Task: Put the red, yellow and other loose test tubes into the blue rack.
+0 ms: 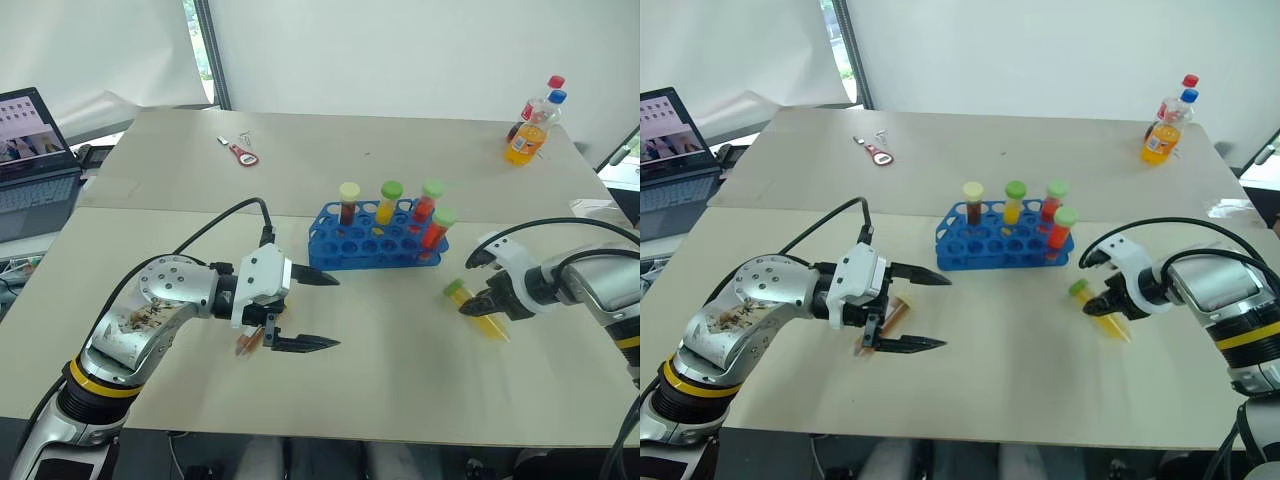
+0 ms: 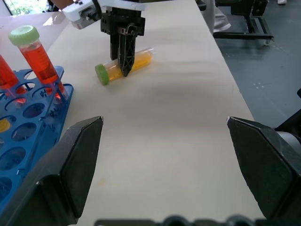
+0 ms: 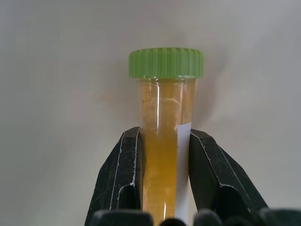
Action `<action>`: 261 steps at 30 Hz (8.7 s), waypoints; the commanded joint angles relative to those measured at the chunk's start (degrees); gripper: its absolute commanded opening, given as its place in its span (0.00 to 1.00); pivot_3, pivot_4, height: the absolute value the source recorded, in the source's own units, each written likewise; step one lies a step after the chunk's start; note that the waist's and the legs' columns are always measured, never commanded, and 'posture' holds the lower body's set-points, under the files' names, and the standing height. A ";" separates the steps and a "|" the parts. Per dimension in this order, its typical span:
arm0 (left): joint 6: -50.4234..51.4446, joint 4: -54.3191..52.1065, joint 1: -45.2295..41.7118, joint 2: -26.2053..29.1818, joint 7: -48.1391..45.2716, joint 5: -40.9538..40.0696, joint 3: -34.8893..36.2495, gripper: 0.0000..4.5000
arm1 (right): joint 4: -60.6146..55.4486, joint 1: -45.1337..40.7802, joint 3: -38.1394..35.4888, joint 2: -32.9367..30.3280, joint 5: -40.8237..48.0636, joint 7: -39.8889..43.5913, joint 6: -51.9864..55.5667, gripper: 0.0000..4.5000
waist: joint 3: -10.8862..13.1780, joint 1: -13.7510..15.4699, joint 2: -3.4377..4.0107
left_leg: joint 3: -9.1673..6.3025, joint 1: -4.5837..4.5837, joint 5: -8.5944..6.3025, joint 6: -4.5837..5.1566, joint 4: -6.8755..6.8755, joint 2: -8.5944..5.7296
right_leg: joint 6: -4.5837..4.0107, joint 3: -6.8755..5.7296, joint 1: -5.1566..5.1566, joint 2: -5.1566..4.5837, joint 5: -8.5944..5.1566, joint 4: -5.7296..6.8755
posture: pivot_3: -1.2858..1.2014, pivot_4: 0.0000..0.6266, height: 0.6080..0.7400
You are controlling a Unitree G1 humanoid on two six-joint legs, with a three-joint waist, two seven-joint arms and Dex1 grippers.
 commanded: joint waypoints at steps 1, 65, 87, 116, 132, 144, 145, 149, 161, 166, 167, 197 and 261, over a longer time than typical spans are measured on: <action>-0.35 0.78 0.78 1.26 1.75 -0.42 4.91 1.00 | -9.48 1.65 -9.04 0.51 4.33 -0.36 0.29 0.21 | 0.00 -0.01 0.00 | -0.07 -0.01 0.00 0.00 0.00 0.01 | 0.00 0.00 -0.01 0.01 0.00 0.00 | 0.52 0.24 0.74; 2.02 3.35 -0.97 -0.08 5.24 -2.45 8.27 1.00 | 4.89 17.34 -18.56 57.52 -21.17 -49.31 -73.38 0.21 | -0.04 -0.94 -0.07 | -0.02 0.10 0.12 -0.21 0.03 -0.04 | 0.02 -0.12 0.00 0.02 0.02 0.76 | 0.52 0.24 0.74; 21.23 -1.53 -3.67 7.40 14.57 -1.56 5.91 1.00 | -10.43 28.58 -17.93 52.06 -19.61 -43.43 -65.14 0.99 | -0.03 -1.37 -0.05 | -0.36 0.10 0.12 -0.21 -0.02 -0.09 | 0.03 -0.12 0.02 -0.01 0.02 0.76 | 0.52 0.24 0.74; 62.46 14.29 -24.35 0.36 29.84 -1.29 -13.66 1.00 | -31.41 24.37 -22.28 10.97 13.85 -2.85 -30.64 0.99 | 0.08 0.56 -0.26 | -0.46 0.15 0.11 -0.19 0.08 -0.17 | 0.03 -0.10 0.14 0.01 0.01 0.43 | 0.52 0.24 0.74; 64.92 13.79 -23.70 -2.81 33.38 -2.69 -14.35 0.39 | -34.72 26.30 -26.41 7.23 16.60 -2.82 -28.83 1.00 | 0.07 1.03 -0.23 | -0.48 0.21 0.11 -0.19 0.16 -0.19 | 0.03 -0.09 0.24 -0.02 0.01 0.49 | 0.52 0.24 0.74; 52.76 10.73 -25.18 -1.19 26.59 -5.83 -5.98 0.19 | -33.01 24.73 -27.70 5.84 16.47 -2.68 -29.62 1.00 | 0.08 1.07 -0.24 | -0.47 0.18 0.12 -0.20 0.15 -0.18 | 0.03 -0.10 0.17 -0.01 0.01 0.51 | 0.52 0.24 0.74; 48.29 10.85 -25.64 -1.48 25.07 -5.27 -5.23 0.19 | -33.00 24.86 -27.92 5.71 16.22 -2.56 -30.04 1.00 | 0.08 1.27 -0.25 | -0.47 0.18 0.12 -0.20 0.17 -0.19 | 0.03 -0.10 0.18 -0.02 0.01 0.51 | 0.52 0.24 0.74; 31.27 15.25 -28.52 -8.72 23.67 -4.25 2.47 0.19 | -33.11 25.67 -29.58 5.65 16.27 -2.95 -30.70 1.00 | 0.08 1.53 -0.25 | -0.40 0.12 0.12 -0.20 0.24 -0.20 | 0.03 -0.11 0.24 -0.04 0.01 0.42 | 0.52 0.24 0.74; -0.29 35.29 -29.11 -26.47 26.00 6.34 3.72 0.19 | -38.84 23.84 -29.13 13.24 17.43 -24.97 -14.98 1.00 | 0.07 1.28 -0.25 | -0.32 -0.18 0.12 -0.19 0.41 -0.19 | 0.02 -0.11 -0.02 -0.02 0.02 0.55 | 0.52 0.24 0.74; -5.74 39.46 -28.11 -29.98 24.19 8.44 3.01 0.19 | -43.61 26.07 -31.64 14.38 21.60 -27.73 -10.74 1.00 | 0.07 1.44 -0.24 | -0.46 -0.24 0.10 -0.16 0.48 -0.21 | 0.04 -0.12 0.00 -0.04 0.02 0.51 | 0.52 0.24 0.74; -7.05 40.36 -27.94 -30.34 23.69 9.02 2.81 0.19 | -44.31 26.56 -32.22 14.45 22.59 -27.96 -10.24 1.00 | 0.07 1.43 -0.25 | -0.45 -0.23 0.10 -0.16 0.49 -0.21 | 0.04 -0.13 0.03 -0.03 0.02 0.50 | 0.52 0.24 0.74; -24.59 59.72 -27.16 -39.87 23.89 16.09 3.64 0.19 | -50.40 31.64 -37.59 15.12 32.52 -38.21 -11.50 1.00 | 0.07 1.33 -0.25 | -0.47 -0.17 0.10 -0.14 0.50 -0.22 | 0.04 -0.15 0.12 0.00 0.02 0.50 | 0.52 0.24 0.74; -2.81 16.12 1.88 6.95 4.66 8.74 13.41 0.99 | -20.45 27.15 -39.43 -2.24 14.65 -3.24 -34.89 1.00 | 0.05 0.45 -0.20 | -0.47 -0.05 0.10 -0.13 0.25 -0.10 | 0.04 -0.17 0.16 0.01 0.02 0.36 | 0.52 0.24 0.74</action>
